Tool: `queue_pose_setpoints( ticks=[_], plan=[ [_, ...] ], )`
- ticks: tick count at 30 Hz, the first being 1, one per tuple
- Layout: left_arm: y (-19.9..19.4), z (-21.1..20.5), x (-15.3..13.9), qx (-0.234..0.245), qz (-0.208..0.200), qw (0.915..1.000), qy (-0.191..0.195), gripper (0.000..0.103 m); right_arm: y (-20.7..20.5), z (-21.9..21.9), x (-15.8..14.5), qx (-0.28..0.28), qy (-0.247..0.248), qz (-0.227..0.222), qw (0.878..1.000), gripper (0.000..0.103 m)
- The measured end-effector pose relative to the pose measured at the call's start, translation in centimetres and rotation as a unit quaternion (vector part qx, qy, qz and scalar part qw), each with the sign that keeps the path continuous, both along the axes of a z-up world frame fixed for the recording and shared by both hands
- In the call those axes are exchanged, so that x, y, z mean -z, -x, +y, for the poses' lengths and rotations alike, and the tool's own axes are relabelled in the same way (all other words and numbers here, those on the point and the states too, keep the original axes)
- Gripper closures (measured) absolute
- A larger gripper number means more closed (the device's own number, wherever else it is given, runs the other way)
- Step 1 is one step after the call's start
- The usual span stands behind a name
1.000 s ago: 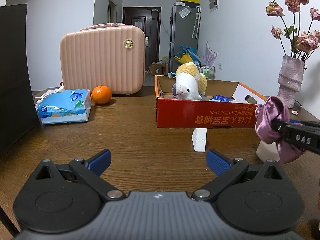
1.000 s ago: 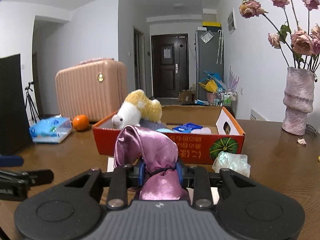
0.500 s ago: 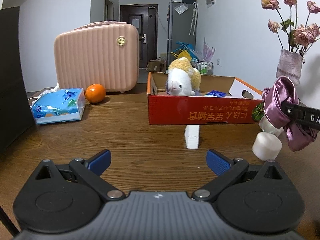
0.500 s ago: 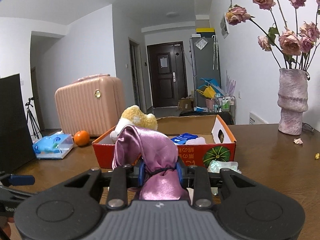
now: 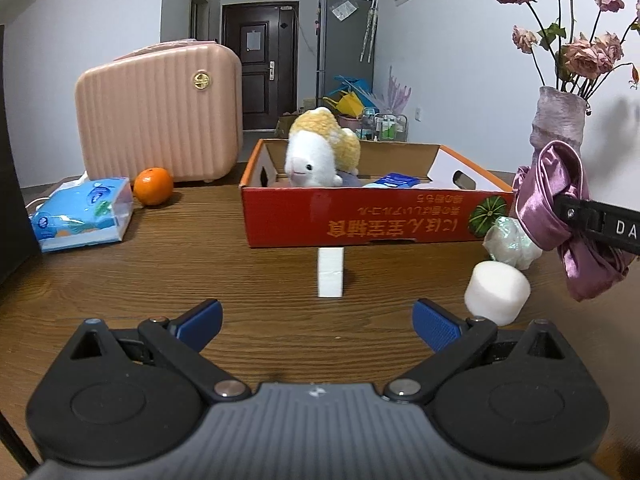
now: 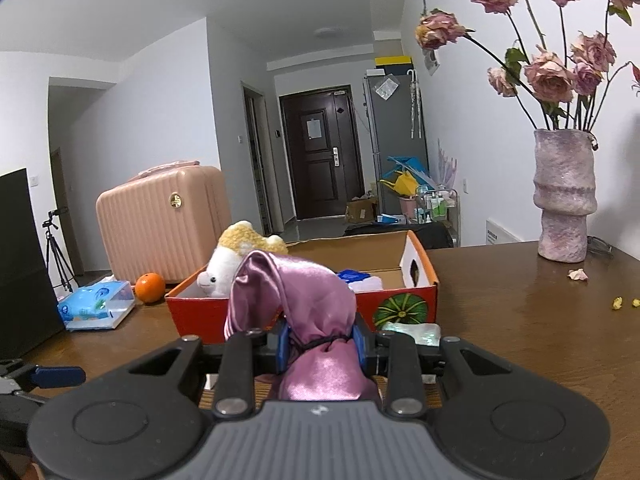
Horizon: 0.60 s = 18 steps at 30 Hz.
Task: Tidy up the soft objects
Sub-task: 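Grasp the white round foam sponge with the left tool while the right tool holds the scrunchie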
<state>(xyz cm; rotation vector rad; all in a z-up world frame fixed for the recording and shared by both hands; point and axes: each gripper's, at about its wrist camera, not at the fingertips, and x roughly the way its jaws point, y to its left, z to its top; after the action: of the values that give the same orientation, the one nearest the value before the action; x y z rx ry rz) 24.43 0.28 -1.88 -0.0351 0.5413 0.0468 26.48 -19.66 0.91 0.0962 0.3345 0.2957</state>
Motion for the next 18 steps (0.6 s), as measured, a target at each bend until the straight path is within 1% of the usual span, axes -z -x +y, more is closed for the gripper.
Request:
queue_pose_setpoints(
  ticks=[5, 18],
  plan=[
    [-0.8, -1.6, -0.2, 0.008, 0.005, 1.0000, 0.001, 0.000, -0.4, -1.0, 0.1, 0.005, -0.002, 0.006, 1.000, 0.074],
    [-2.9, -7.9, -0.1, 0.060, 0.012, 0.9981, -0.009, 0.000, -2.1, -4.3, 0.9, 0.029, -0.002, 0.025, 0.999, 0.074]
  ],
)
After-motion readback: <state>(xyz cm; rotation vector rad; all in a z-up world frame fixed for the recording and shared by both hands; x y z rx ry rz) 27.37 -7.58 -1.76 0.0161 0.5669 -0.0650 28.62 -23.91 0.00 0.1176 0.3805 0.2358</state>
